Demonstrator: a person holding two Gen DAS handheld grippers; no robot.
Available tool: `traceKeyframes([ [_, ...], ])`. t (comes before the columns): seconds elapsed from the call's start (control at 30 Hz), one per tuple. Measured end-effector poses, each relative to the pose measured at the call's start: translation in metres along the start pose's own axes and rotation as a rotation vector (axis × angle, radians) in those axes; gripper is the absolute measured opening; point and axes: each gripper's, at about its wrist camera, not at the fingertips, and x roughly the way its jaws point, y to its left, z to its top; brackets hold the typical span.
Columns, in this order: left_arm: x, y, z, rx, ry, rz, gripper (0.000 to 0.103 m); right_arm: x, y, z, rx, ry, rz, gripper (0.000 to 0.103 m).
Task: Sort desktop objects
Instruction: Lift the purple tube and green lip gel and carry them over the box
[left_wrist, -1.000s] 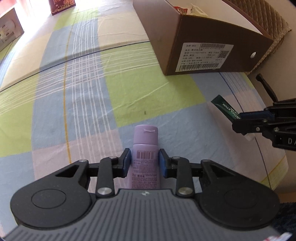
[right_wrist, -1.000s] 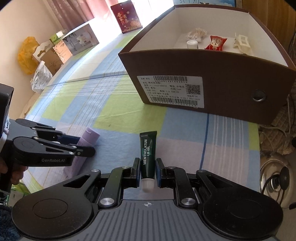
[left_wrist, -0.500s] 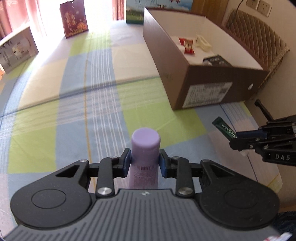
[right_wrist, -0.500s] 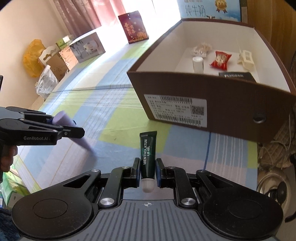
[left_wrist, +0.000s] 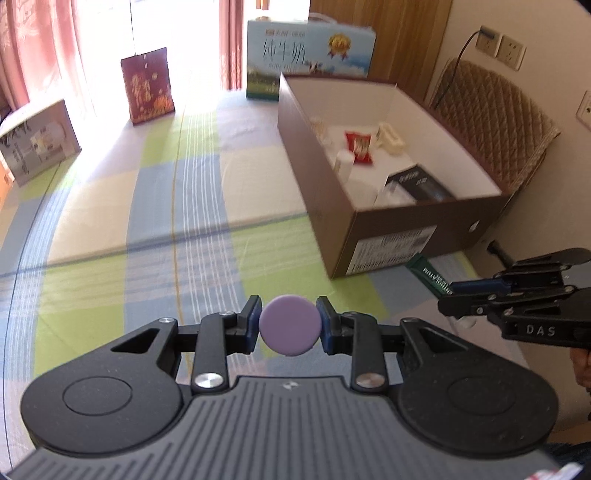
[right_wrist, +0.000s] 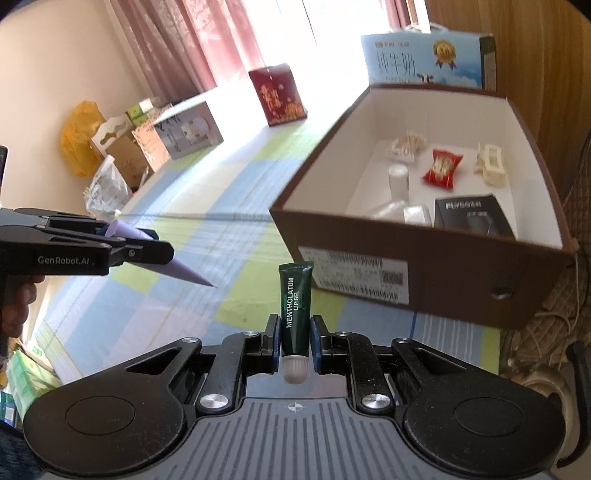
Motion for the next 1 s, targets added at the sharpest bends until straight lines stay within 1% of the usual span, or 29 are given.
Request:
traceKeyframes([
  [0.3,-0.025,-0.011,0.034,0.028,-0.101,-0.048,0.026,-0.028,-0.008,0.029,-0.003,-0.095,-0.007,0.013],
  [0.57,-0.026,-0.027,0.066,0.062,-0.148,-0.105,0.026,-0.04,-0.034,0.055,0.021,-0.166,-0.062,0.013],
  [0.8,-0.006,-0.042,0.099,0.091,-0.154,-0.152,0.026,-0.032,-0.061,0.081,0.043,-0.191,-0.121,0.013],
  [1.0,0.026,-0.055,0.133,0.133,-0.138,-0.154,0.026,-0.009,-0.086,0.104,0.056,-0.188,-0.162,0.013],
])
